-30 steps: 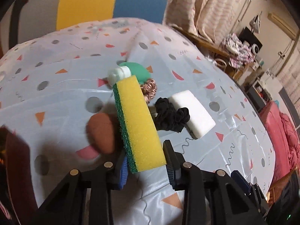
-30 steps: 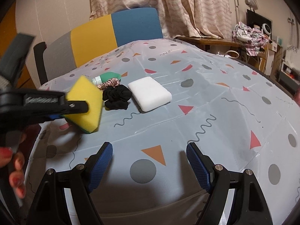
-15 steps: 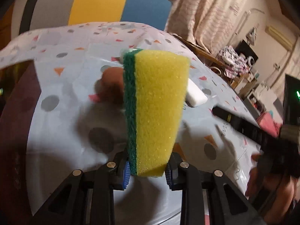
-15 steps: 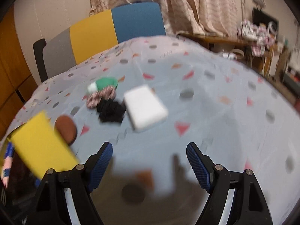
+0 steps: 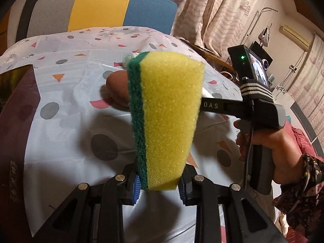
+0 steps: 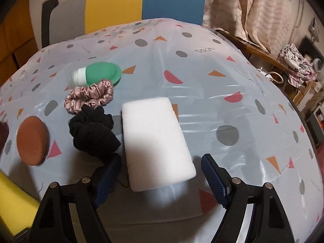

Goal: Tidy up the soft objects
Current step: 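Grasp the white block with the right tool while the left tool holds the sponge, then carry the yellow sponge into the gold tray and open the left tool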

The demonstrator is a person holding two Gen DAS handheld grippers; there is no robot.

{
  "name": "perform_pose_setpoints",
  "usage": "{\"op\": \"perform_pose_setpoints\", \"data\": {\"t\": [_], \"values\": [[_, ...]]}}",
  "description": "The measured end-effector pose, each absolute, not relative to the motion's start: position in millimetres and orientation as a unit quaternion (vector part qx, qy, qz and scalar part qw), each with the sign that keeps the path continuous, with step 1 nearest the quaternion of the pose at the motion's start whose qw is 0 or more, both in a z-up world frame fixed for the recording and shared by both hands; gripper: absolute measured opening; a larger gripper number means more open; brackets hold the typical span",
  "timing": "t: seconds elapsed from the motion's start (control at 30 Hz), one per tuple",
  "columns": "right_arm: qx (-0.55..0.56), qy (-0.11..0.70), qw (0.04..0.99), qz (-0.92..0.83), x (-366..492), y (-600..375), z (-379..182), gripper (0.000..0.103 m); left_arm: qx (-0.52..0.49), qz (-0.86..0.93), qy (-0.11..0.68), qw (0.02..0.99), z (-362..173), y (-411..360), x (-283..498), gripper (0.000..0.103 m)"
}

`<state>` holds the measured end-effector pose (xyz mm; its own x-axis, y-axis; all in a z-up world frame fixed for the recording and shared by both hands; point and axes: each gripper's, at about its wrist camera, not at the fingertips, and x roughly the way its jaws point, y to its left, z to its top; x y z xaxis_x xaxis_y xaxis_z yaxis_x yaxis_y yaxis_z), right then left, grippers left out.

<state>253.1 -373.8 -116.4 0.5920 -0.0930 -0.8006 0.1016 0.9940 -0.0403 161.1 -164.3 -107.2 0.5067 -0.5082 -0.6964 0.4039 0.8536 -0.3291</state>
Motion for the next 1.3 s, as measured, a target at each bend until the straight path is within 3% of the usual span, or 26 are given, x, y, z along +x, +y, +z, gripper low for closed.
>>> {"op": "perform_pose_setpoints", "data": {"t": [0.03, 0.33, 0.67, 1.03, 1.3], "values": [[0.012, 0.445, 0.894, -0.048, 253.6, -374.9, -115.3, 0.061, -0.062, -0.264, 0.421, 0.865, -107.8, -164.3, 161.3, 0.028], [0.041, 0.443, 0.893, -0.065, 238.6, -376.2, -113.3, 0.059, -0.064, -0.267, 0.419, 0.866, -109.4, -162.0, 160.4, 0.028], [0.141, 0.399, 0.901, -0.09, 148.9, -365.6, -108.4, 0.058, -0.081, -0.256, 0.42, 0.867, -103.2, -153.3, 157.5, 0.028], [0.06, 0.353, 0.929, -0.089, 131.1, -325.7, -97.2, 0.058, -0.099, -0.299, 0.403, 0.859, -58.8, -127.6, 119.0, 0.028], [0.073, 0.366, 0.924, -0.086, 133.4, -330.9, -103.5, 0.058, -0.122, -0.297, 0.394, 0.861, -35.3, -81.3, 92.7, 0.028]]}}
